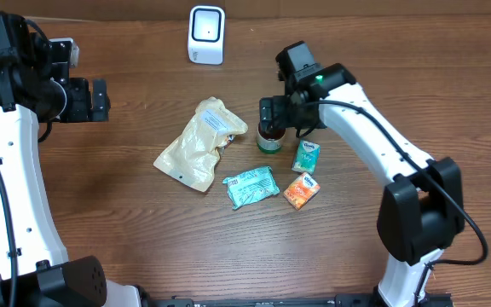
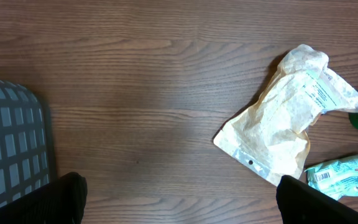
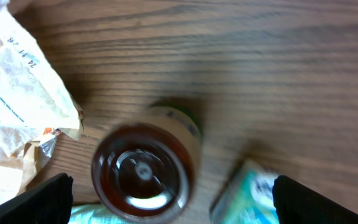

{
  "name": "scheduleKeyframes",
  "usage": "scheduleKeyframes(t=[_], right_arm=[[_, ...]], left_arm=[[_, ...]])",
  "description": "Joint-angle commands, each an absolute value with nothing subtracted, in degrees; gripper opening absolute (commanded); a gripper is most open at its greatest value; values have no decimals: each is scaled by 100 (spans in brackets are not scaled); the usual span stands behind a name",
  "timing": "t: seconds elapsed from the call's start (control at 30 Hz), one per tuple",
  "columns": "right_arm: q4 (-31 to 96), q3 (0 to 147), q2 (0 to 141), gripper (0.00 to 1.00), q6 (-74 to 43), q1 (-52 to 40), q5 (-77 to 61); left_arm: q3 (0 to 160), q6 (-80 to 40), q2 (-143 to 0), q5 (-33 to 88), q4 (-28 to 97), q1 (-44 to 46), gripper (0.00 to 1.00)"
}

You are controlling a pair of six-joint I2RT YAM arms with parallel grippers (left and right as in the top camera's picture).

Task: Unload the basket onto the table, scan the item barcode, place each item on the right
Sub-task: 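Lower the right gripper over the brown-lidded jar and grasp it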

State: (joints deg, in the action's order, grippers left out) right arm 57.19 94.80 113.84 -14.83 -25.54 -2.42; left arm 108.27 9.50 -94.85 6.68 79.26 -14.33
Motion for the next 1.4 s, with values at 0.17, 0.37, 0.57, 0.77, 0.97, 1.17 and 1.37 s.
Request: scheduleKeyframes(t=[0.17, 0.37, 0.57, 0.77, 0.97, 1.17, 1.37], right_arm=[[5516, 9644, 11786, 100, -847, -2888, -1], [5575, 9644, 11887, 80, -849, -2886, -3], [5666, 9647, 11885, 60, -847, -2886, -3], [5669, 9647, 11883, 56, -502, -2886, 143], [5767, 9647, 11874, 56, 1225, -2895, 134], [5929, 9649, 11828, 56, 3369, -2974, -95], [6191, 9649, 11828, 57, 5229, -2995, -906]], left_arm=[[10805, 1072, -9524, 663, 7924, -1455, 100], [10805, 1072, -9524, 663, 7924, -1455, 100], [10805, 1072, -9524, 663, 7924, -1455, 100], [10805, 1072, -9524, 666, 7924, -1455, 100], [10805, 1072, -9524, 666, 7924, -1455, 99], [10805, 1072, -9524, 663, 7924, -1455, 100], [10805, 1072, -9524, 663, 7924, -1455, 100]])
